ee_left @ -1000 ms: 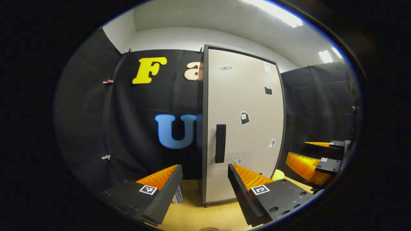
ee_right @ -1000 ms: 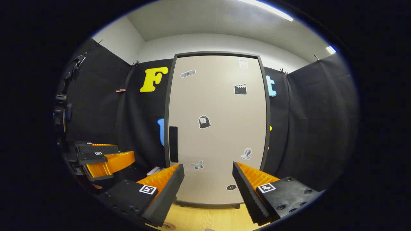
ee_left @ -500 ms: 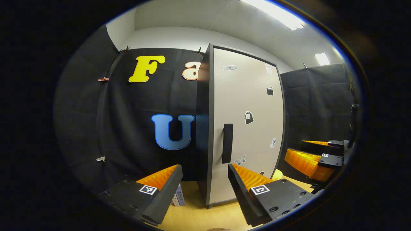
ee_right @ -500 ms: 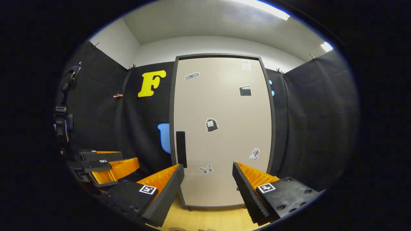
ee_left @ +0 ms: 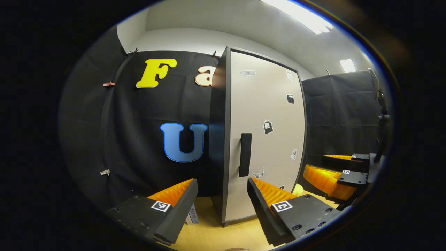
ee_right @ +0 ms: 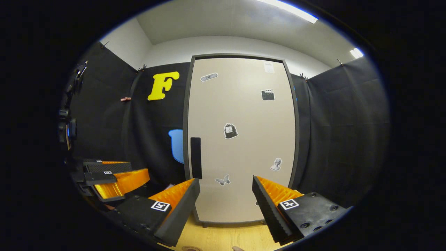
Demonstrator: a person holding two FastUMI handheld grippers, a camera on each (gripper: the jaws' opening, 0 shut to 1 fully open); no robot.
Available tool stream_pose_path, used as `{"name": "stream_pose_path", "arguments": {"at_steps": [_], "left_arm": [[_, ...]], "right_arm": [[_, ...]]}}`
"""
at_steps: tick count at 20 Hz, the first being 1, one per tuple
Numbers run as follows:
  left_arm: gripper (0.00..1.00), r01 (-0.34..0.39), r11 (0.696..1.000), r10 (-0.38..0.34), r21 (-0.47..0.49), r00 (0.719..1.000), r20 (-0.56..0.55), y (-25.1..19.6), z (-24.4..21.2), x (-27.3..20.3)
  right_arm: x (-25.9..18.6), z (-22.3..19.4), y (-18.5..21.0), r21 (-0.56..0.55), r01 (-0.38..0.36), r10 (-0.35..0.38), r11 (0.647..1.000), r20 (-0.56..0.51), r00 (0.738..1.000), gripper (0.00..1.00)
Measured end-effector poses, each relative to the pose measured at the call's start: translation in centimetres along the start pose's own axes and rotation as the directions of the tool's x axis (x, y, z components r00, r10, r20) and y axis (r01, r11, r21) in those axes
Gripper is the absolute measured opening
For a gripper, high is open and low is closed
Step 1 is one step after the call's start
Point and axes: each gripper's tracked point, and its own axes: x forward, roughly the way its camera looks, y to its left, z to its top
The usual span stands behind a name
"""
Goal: Open the cabinet door with the right hand, grasp the bottle in the cabinet with the left hand and place it on the coaster, then close the cabinet door with the right hand.
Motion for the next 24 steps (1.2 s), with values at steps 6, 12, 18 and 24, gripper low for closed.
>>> {"name": "stream_pose_path", "arguments": {"at_steps": [6, 12, 18, 24], "left_arm": [[0.90, -0.014, 1.000, 0.014, -0.003, 1.000, 0.004, 1.5, -0.2, -0.4], [0.90, -0.003, 1.000, 0.003, 0.010, 1.000, -0.004, 2.7, -0.4, -0.8], [0.90, 0.037, 0.999, -0.037, -0.003, 0.999, -0.013, 3.0, -1.1, -0.5], [0.90, 0.075, 0.997, -0.076, -0.029, 0.997, -0.029, 3.5, -1.8, 0.3]], "right_arm": [[2.0, -0.5, 1.9, 0.001, -0.029, 0.029, 1.000, -0.010, 1.000, 0.98], [6.4, -1.5, 5.3, 0.018, -0.066, 0.067, 0.998, -0.032, 0.997, 0.98], [11.0, -1.8, 7.4, 0.029, -0.058, 0.059, 0.998, -0.020, 0.998, 0.96], [15.0, -2.2, 7.5, 0.031, -0.013, 0.014, 0.999, -0.013, 1.000, 0.91]]}}
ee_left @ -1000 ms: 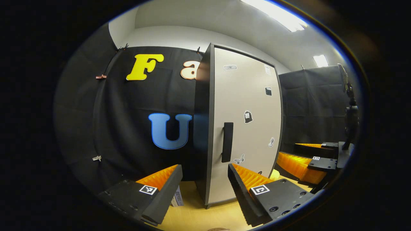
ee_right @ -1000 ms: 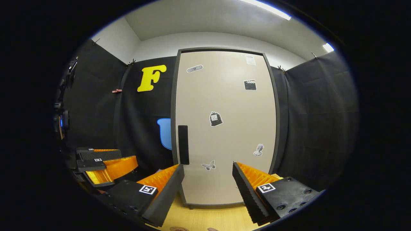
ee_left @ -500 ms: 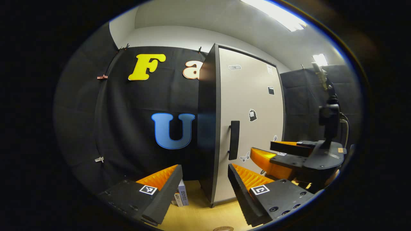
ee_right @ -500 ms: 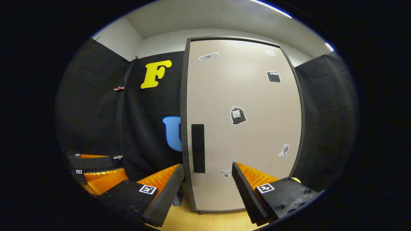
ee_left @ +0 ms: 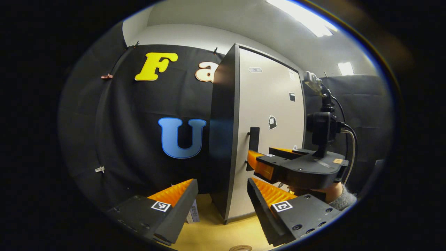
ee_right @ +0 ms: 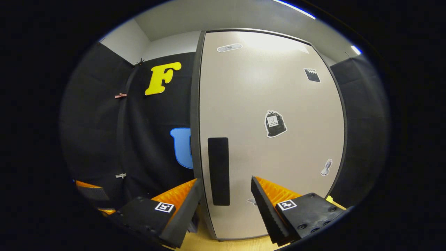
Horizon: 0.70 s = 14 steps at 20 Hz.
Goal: Open the cabinet door with the right hand, grasp the bottle in the cabinet with the left hand and place it on the coaster, then close the cabinet door with the right hand.
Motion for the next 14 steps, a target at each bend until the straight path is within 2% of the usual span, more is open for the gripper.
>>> {"name": "stream_pose_path", "arguments": {"at_steps": [6, 7, 8, 11, 12, 13, 14], "left_arm": [[0.90, -0.009, 1.000, 0.009, -0.002, 1.000, -0.016, 2.0, -0.6, 1.3], [0.90, -0.011, 1.000, 0.011, -0.006, 1.000, -0.021, 2.3, -0.9, 1.6], [0.90, -0.012, 1.000, 0.011, -0.011, 1.000, -0.027, 2.6, -1.1, 1.8], [0.90, -0.014, 0.999, 0.013, -0.030, 0.999, -0.041, 3.2, -1.6, 2.3], [0.90, -0.014, 0.999, 0.013, -0.032, 0.999, -0.045, 3.4, -1.7, 2.4], [0.90, -0.013, 0.999, 0.011, -0.031, 0.999, -0.048, 3.5, -1.9, 2.4], [0.90, -0.014, 1.000, 0.013, -0.028, 0.999, -0.049, 3.7, -1.9, 2.3]], "right_arm": [[2.5, -0.5, 0.3, -0.006, 0.028, -0.028, 1.000, 0.012, 1.000, 0.91], [2.7, -0.4, 0.2, -0.008, 0.036, -0.036, 0.999, 0.016, 0.999, 0.87], [3.0, -0.4, 0.2, -0.006, 0.043, -0.042, 0.999, 0.017, 0.999, 0.75], [3.7, -1.0, 0.9, 0.015, 0.031, -0.031, 0.999, -0.006, 1.000, 0.74], [3.6, -1.4, 0.4, 0.007, 0.062, -0.062, 0.998, -0.017, 0.998, 0.74], [3.4, -1.0, 0.5, -0.001, 0.059, -0.059, 0.998, -0.001, 0.998, 0.65], [3.9, -0.9, 0.9, -0.020, 0.067, -0.066, 0.998, 0.016, 0.998, 0.46]]}}
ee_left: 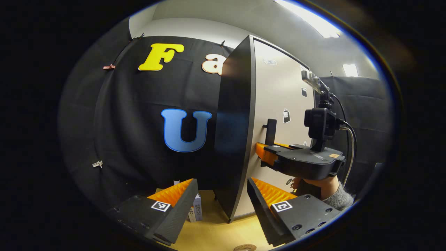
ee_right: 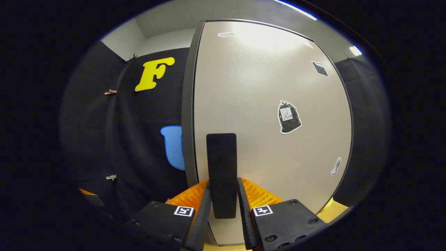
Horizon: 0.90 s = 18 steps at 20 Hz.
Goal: Open the cabinet door with the right hand, grasp the bottle in the cabinet with the left hand and place it on the coaster, then close the cabinet door with the right hand.
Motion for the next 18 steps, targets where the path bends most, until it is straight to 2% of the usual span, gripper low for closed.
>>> {"name": "stream_pose_path", "arguments": {"at_steps": [2, 4, 5, 6, 14, 18], "left_arm": [[0.89, -0.003, 1.000, 0.003, 0.005, 1.000, -0.001, 0.3, -0.1, -0.1], [0.89, -0.009, 1.000, 0.009, 0.006, 1.000, 0.004, 0.6, 0.1, -0.5], [0.89, -0.011, 1.000, 0.011, 0.003, 1.000, 0.007, 0.7, 0.2, -0.7], [0.89, -0.012, 1.000, 0.012, 0.001, 1.000, 0.010, 0.8, 0.3, -0.8], [0.89, -0.013, 1.000, 0.013, 0.008, 0.999, 0.043, 0.8, 1.5, -2.1], [0.89, 0.003, 1.000, -0.003, 0.004, 0.999, 0.051, -1.7, 1.1, -3.7]], "right_arm": [[-0.1, 0.1, -0.2, -0.039, 0.025, -0.024, 0.999, 0.015, 1.000, 0.40], [-0.2, -0.1, -0.2, -0.034, 0.022, -0.022, 0.999, 0.011, 1.000, 0.29], [-0.2, 0.0, -0.2, -0.037, 0.014, -0.014, 0.999, 0.008, 1.000, 0.29], [-0.3, -0.1, -0.1, -0.055, -0.001, 0.001, 0.998, -0.002, 1.000, 0.20], [-4.4, 0.2, -0.9, -0.075, -0.062, 0.060, 0.995, -0.020, 0.998, 0.20], [-7.5, 0.7, -1.9, -0.052, -0.093, 0.091, 0.994, -0.036, 0.995, 0.20]]}}
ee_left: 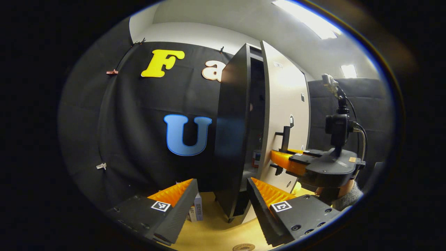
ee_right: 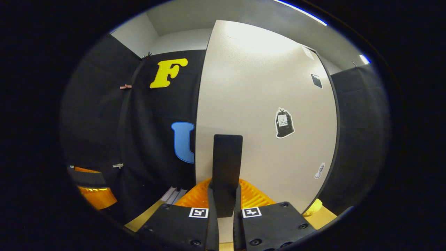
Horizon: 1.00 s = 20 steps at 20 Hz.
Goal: Open the cabinet door with the right hand, grasp the bottle in the cabinet with the left hand and place it on the coaster, then close the cabinet door with the right hand.
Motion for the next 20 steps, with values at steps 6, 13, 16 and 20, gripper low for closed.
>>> {"name": "stream_pose_path", "arguments": {"at_steps": [6, 13, 16, 20], "left_arm": [[0.89, 0.069, 0.998, -0.069, 0.014, 0.997, 0.018, -4.5, 0.5, -1.0], [0.89, 0.240, 0.971, -0.240, 0.003, 0.971, 0.021, -11.0, 0.2, -1.6], [0.89, 0.305, 0.952, -0.305, -0.001, 0.952, 0.008, -12.6, -0.1, -1.1], [0.89, 0.378, 0.926, -0.378, -0.011, 0.926, -0.006, -14.9, -0.7, -0.3]], "right_arm": [[-5.1, 0.6, -2.2, 0.000, -0.024, 0.024, 1.000, 0.001, 1.000, 0.20], [-9.8, 0.9, -5.5, -0.008, 0.034, -0.034, 0.999, 0.000, 0.999, 0.20], [-11.5, 0.9, -7.5, 0.004, 0.092, -0.092, 0.996, -0.005, 0.996, 0.19], [-13.2, 1.0, -10.0, 0.011, 0.172, -0.172, 0.985, 0.005, 0.985, 0.19]]}}
